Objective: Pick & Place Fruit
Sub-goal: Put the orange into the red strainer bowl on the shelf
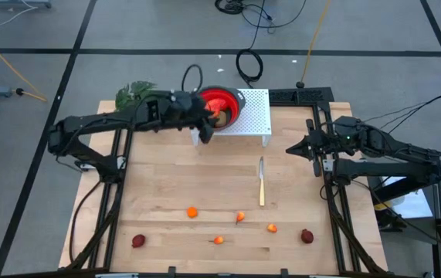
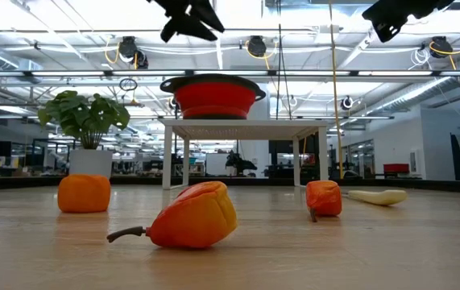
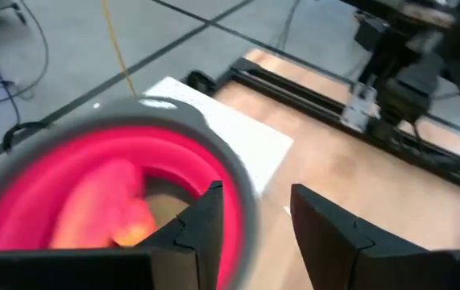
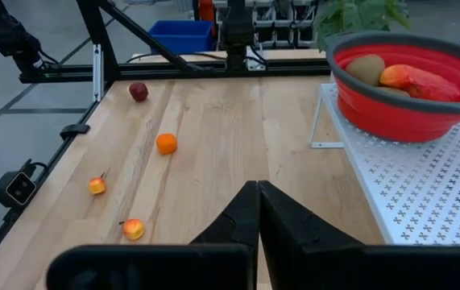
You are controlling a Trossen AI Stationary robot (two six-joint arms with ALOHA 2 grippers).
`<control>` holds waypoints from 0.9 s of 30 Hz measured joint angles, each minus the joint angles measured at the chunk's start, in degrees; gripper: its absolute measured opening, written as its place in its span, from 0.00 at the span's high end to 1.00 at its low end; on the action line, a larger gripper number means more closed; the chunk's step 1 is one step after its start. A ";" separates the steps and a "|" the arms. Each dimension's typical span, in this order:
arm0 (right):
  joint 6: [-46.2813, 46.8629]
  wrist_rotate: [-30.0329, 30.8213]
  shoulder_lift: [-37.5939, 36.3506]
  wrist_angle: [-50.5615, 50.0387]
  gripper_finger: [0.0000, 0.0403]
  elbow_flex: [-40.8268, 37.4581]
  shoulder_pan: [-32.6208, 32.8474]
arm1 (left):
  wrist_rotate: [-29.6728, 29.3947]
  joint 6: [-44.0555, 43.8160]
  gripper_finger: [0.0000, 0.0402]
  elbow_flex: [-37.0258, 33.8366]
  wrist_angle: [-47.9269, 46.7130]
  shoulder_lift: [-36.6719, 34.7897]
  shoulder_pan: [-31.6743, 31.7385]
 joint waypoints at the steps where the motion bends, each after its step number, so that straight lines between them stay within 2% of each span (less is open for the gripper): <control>1: 0.01 0.00 -0.47 -0.22 1.00 0.00 0.01 | -0.64 -0.71 0.66 0.00 -0.68 -0.13 -1.21; 9: 0.56 -0.02 -2.50 -2.82 1.00 0.00 -0.01 | -1.27 -8.89 0.67 0.00 -6.51 -0.06 -9.99; 18: -0.20 -0.22 -2.71 -4.21 1.00 0.00 0.01 | -1.35 -22.87 0.67 0.00 -12.58 0.21 -17.12; 23: -0.15 -0.28 -2.91 -6.23 1.00 -0.02 0.12 | -3.28 -29.95 0.67 -0.04 -14.29 1.26 -21.11; 27: -0.05 -3.19 -3.47 -6.28 1.00 -0.04 0.12 | -3.82 -36.36 0.67 -0.07 -15.90 2.45 -24.01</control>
